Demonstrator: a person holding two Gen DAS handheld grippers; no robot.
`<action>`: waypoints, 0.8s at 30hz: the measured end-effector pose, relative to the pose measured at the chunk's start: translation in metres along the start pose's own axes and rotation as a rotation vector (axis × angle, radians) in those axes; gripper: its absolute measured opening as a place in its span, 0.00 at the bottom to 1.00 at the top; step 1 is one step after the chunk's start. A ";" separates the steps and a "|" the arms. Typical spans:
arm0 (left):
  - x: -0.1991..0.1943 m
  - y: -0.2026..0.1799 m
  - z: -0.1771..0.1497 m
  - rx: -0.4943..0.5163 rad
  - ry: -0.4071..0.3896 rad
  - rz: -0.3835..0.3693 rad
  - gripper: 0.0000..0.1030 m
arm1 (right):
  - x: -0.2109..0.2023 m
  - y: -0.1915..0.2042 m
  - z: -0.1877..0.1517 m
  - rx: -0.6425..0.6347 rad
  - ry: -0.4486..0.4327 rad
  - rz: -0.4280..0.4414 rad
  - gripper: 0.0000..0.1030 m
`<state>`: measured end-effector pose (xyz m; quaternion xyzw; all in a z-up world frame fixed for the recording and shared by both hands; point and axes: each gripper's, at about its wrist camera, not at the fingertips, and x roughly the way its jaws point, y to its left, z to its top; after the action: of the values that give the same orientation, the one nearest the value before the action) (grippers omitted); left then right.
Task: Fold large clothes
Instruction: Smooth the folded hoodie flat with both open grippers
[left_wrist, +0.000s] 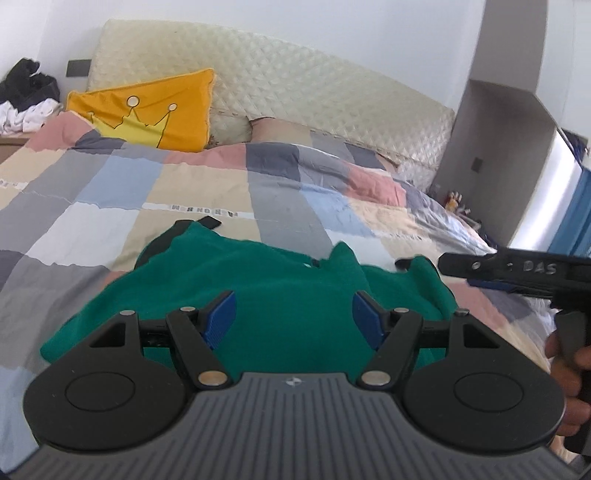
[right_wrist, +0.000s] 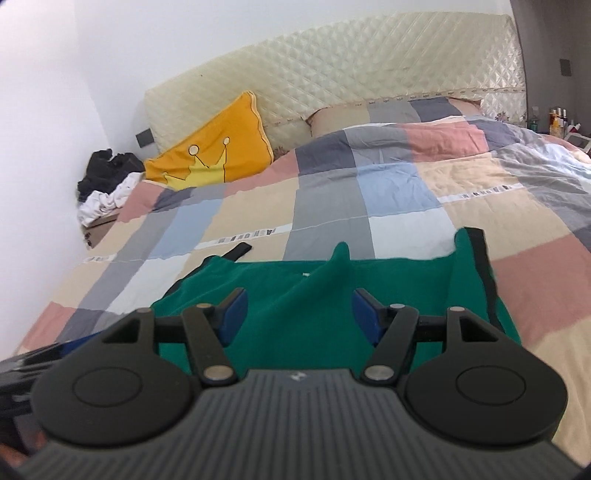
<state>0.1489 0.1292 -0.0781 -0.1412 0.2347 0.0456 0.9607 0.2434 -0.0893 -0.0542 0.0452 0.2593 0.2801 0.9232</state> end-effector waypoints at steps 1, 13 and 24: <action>-0.005 -0.005 -0.003 0.006 -0.001 -0.009 0.72 | -0.008 -0.001 -0.004 -0.001 -0.007 0.003 0.63; -0.019 -0.046 -0.032 0.092 0.023 -0.002 0.72 | -0.059 -0.023 -0.058 0.022 -0.015 -0.032 0.63; -0.032 -0.055 -0.041 0.109 0.015 0.009 0.77 | -0.063 -0.031 -0.073 0.058 0.062 0.001 0.63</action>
<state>0.1112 0.0644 -0.0843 -0.0879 0.2446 0.0360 0.9650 0.1770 -0.1536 -0.0960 0.0634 0.2955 0.2740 0.9130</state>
